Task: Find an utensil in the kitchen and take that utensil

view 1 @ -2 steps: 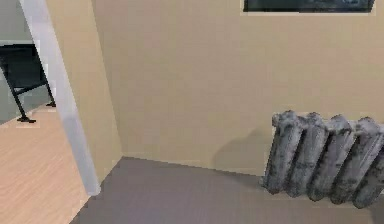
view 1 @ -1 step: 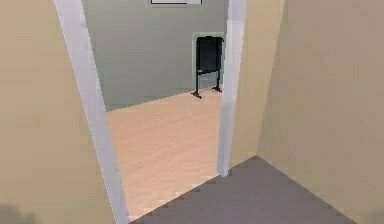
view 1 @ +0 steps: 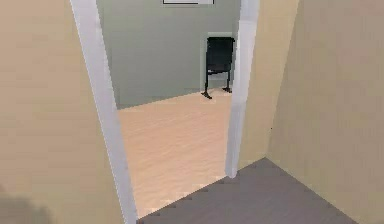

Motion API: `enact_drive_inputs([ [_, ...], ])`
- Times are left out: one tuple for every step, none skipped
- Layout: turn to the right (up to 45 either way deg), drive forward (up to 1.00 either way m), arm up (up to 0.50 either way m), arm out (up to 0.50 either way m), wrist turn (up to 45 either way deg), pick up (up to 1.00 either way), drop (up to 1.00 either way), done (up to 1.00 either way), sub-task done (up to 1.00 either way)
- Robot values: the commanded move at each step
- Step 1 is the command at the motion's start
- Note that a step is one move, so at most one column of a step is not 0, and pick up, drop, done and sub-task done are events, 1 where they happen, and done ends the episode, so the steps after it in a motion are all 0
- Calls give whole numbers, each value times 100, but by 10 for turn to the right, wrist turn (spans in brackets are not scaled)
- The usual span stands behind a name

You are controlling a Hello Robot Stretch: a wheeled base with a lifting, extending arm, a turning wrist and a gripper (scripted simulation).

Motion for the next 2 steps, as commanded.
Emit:
enact_drive_inputs([
  [450,0,0,0,0,0,0,0,0],
  [450,0,0,0,0,0,0,0,0],
])
